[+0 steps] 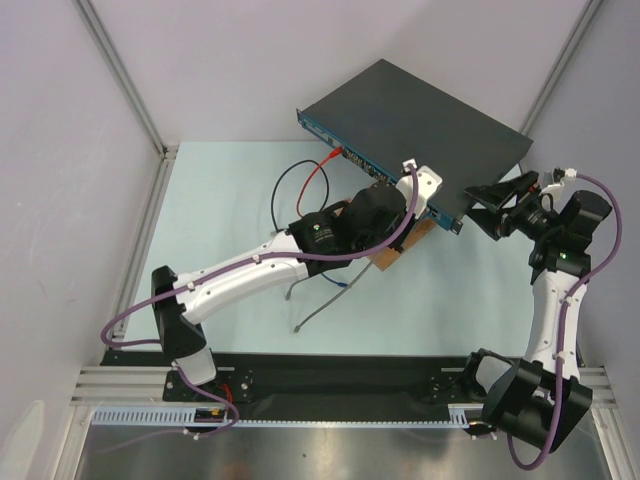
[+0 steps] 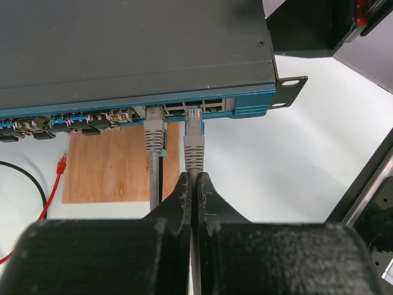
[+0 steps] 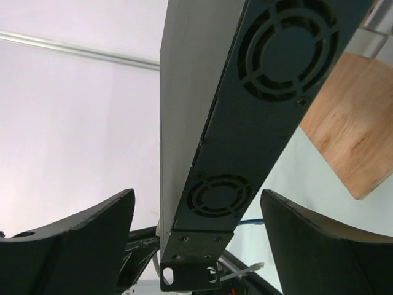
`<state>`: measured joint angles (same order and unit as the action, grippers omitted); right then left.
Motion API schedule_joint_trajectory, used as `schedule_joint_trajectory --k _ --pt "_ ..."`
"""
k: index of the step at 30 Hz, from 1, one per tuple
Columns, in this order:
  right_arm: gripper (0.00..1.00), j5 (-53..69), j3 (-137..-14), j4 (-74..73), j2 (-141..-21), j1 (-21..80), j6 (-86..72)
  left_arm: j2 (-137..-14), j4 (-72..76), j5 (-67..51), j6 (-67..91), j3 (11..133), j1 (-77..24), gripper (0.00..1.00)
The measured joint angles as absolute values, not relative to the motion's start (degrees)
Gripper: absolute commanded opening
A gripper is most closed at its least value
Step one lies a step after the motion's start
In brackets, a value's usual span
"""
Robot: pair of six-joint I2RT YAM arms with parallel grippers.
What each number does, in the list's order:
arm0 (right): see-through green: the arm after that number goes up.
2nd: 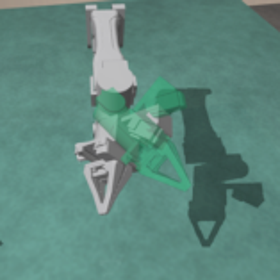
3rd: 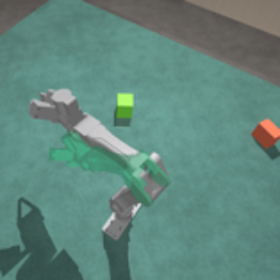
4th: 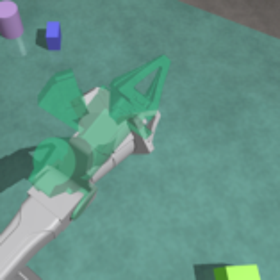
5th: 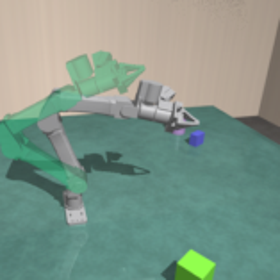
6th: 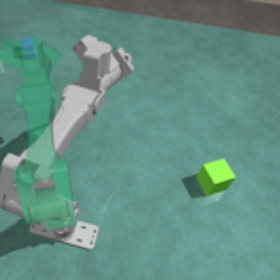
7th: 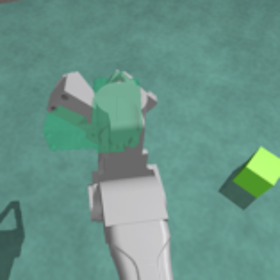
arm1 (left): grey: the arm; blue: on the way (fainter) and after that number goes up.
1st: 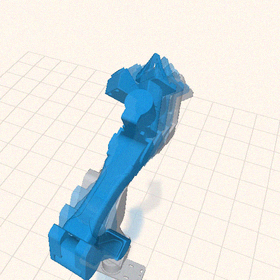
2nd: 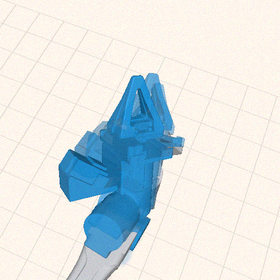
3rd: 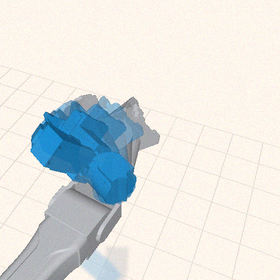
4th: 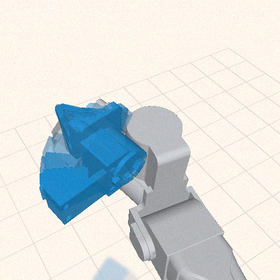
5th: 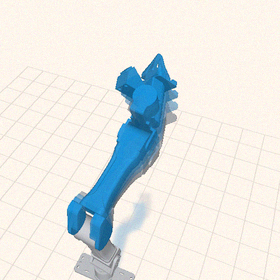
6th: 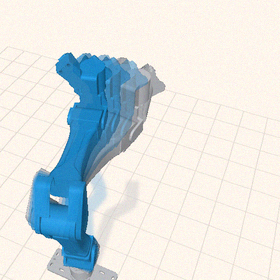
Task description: Insert the plug into the switch port
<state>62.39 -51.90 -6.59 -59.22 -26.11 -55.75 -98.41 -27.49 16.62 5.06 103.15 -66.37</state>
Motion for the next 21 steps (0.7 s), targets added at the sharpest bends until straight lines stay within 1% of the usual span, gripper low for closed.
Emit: schedule_joint_trajectory --k 6,12,21 --pt "0.76 62.19 -51.03 -4.80 -59.33 -24.14 -56.99 -98.43 -27.05 16.60 5.06 103.15 -66.41 0.00" --pt "0.70 61.91 -50.63 -4.12 -59.51 -23.68 -58.04 -98.54 -26.96 16.60 5.02 103.15 -66.43 0.00" --pt "0.64 61.65 -50.30 -4.03 -59.59 -23.57 -58.33 -98.83 -25.67 16.78 4.64 103.15 -66.43 0.00"
